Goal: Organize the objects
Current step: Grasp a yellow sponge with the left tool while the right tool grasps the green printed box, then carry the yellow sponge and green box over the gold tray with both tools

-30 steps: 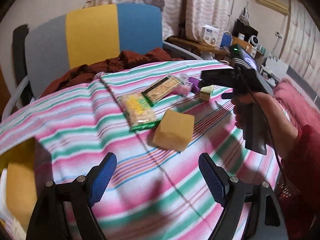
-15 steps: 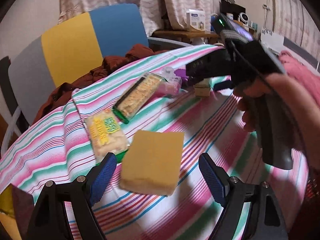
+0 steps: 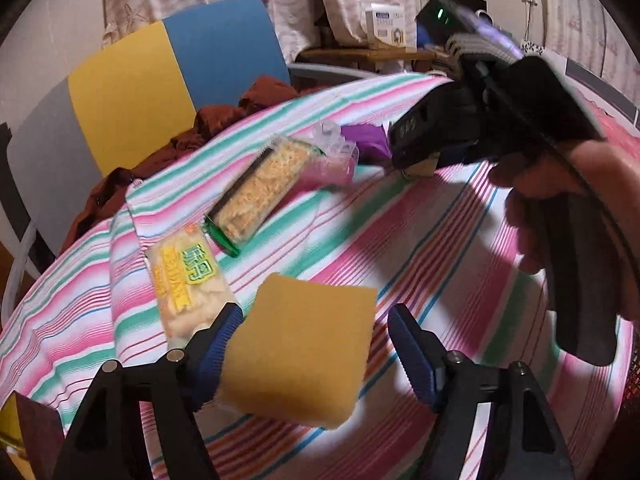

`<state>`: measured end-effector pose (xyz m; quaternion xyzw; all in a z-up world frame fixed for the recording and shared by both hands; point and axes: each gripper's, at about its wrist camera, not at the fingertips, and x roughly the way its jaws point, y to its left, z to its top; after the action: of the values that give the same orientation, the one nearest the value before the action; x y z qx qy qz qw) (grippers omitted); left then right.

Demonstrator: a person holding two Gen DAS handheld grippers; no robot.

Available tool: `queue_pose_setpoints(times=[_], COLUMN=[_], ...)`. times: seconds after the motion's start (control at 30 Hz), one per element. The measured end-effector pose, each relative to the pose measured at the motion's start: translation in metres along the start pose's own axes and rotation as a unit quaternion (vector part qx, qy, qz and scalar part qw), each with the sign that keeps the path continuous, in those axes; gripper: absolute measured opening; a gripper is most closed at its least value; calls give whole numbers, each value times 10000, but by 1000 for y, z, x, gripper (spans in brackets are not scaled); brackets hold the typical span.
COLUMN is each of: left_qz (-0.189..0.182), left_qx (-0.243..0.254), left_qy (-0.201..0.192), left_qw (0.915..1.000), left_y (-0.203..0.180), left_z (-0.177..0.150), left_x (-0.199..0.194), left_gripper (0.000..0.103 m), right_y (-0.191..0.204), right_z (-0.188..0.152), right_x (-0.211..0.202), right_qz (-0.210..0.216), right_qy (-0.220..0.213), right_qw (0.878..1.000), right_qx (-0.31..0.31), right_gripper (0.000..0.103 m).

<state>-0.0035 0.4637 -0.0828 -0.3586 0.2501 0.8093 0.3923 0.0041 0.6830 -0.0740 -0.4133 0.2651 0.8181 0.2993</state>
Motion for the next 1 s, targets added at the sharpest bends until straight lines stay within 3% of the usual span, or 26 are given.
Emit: queue_pose_setpoints(times=[0.1, 0.17, 0.33, 0.57, 0.83, 1.0], left_qz=[-140, -160, -223, -219, -302, -640], left_qx=[-177, -298, -255, -266, -305, -566], left_qy=[2, -54, -256, -478, -557, -668], left_qw=[9997, 9994, 9991, 9983, 9975, 9941], left_y=[7, 13, 15, 19, 22, 22], left_z=[-2, -4, -13, -29, -51, -63], left_x=[7, 6, -1, -17, -36, -55], left_gripper=[72, 63, 56, 54, 54, 54], right_y=[-1, -4, -8, -23, -15, -10], right_z=[1, 1, 1, 1, -15, -36], right_x=[0, -2, -2, -17, -53, -73], right_qz=[-12, -11, -59, -61, 43, 346], right_qy=[-2, 0, -10, -101, -179, -12], right_qw=[10000, 9999, 9997, 9981, 9985, 9983], right_qx=[54, 112, 217, 612, 515, 462], right_gripper=[32, 31, 31, 31, 31, 31])
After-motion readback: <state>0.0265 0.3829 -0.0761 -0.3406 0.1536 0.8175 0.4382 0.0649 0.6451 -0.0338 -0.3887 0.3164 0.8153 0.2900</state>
